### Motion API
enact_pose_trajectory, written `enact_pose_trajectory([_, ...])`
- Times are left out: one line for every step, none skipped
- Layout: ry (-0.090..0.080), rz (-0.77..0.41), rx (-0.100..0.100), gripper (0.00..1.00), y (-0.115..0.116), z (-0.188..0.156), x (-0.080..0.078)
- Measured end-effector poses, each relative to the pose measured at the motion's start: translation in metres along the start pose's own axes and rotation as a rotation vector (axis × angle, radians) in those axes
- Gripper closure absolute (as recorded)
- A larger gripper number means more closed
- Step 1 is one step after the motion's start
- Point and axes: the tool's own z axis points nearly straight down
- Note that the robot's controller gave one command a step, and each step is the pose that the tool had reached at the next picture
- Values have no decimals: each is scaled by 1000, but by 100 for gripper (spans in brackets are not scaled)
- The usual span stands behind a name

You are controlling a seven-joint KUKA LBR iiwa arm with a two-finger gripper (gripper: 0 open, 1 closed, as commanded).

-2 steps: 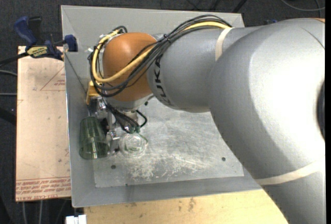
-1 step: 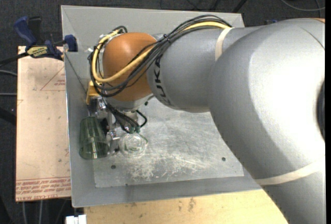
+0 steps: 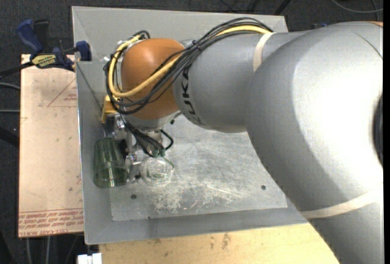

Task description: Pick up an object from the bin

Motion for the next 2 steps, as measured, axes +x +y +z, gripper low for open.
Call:
enact_pose_trajectory([0, 0, 0, 100, 0, 0, 0])
enact_pose_trajectory([0, 0, 0, 100, 0, 0, 0])
